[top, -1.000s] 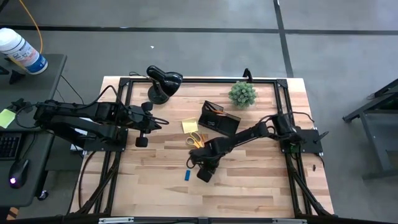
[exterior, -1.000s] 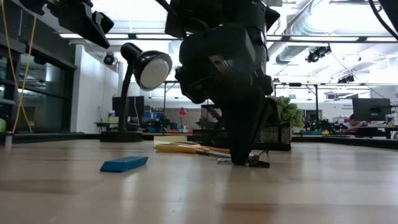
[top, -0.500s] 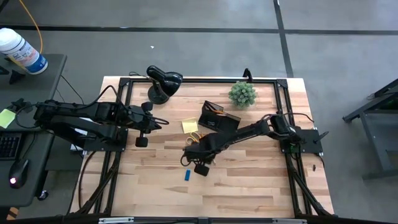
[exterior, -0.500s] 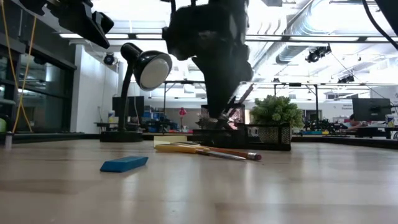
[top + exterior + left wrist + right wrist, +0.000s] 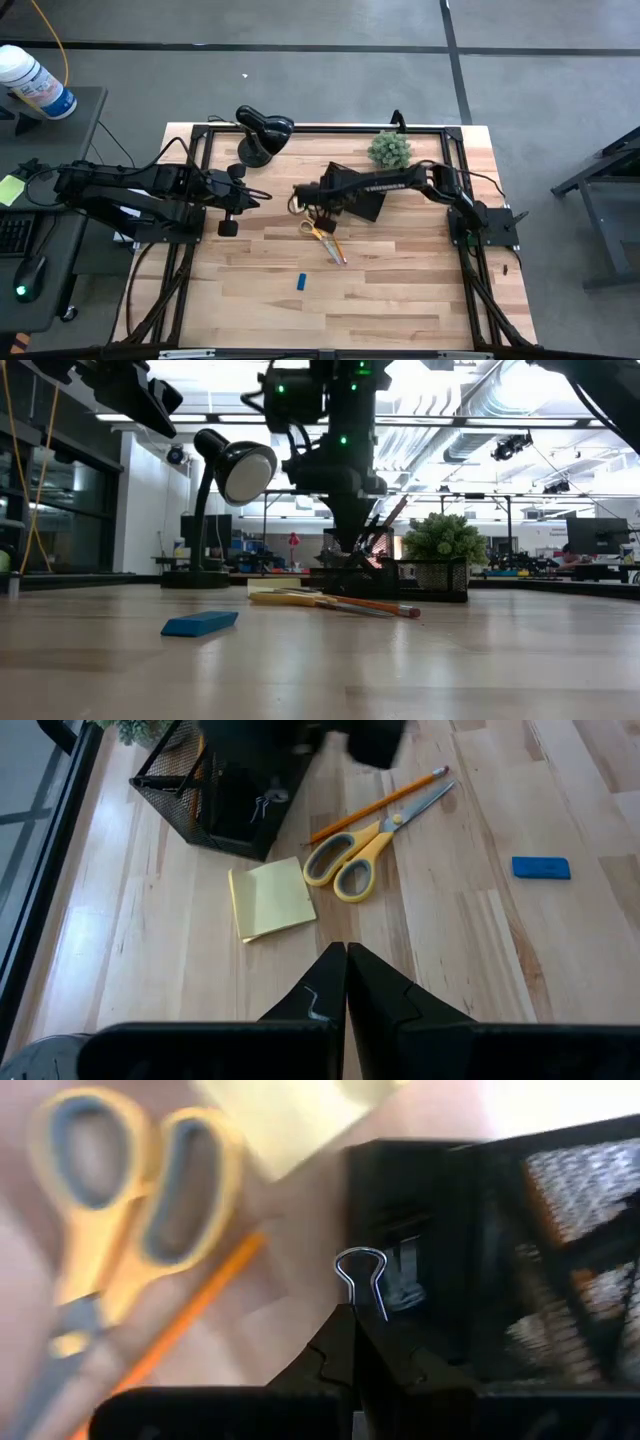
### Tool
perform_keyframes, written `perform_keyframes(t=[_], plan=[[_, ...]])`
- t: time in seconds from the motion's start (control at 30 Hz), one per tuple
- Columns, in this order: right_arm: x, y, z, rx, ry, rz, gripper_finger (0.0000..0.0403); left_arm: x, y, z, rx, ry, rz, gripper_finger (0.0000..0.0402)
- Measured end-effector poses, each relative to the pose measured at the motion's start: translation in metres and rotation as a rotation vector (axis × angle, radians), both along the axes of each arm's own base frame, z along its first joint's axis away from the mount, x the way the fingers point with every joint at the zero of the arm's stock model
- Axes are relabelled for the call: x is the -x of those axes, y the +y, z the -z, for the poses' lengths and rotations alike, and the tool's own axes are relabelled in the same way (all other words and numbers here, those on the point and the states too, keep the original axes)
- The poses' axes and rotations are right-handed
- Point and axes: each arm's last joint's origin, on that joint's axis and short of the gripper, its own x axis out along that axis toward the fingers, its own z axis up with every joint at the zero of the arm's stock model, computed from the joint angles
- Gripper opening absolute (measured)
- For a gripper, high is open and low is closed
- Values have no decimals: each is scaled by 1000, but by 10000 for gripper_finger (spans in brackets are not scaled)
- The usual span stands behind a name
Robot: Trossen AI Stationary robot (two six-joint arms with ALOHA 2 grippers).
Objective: Pick and place office supplies into organizer
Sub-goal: Put the binder clip into the desk organizer
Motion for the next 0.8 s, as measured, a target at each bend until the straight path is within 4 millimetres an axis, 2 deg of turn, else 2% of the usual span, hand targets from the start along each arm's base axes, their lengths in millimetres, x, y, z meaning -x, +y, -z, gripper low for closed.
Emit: perform_keyframes(t=[0.17, 0.3, 0.63, 0.8], plan=[[1, -28, -1, 43, 13, -14, 0, 0, 0, 0, 6, -2, -18, 3], [2, -42, -1, 52, 14, -35, 0, 0, 1, 0, 3, -3, -30, 3], [0, -54, -1, -9, -29, -31, 1, 0, 1, 0, -2, -3, -35, 3], [0, -54, -1, -10, -29, -32, 19, 0, 1, 0, -2, -3, -35, 3]])
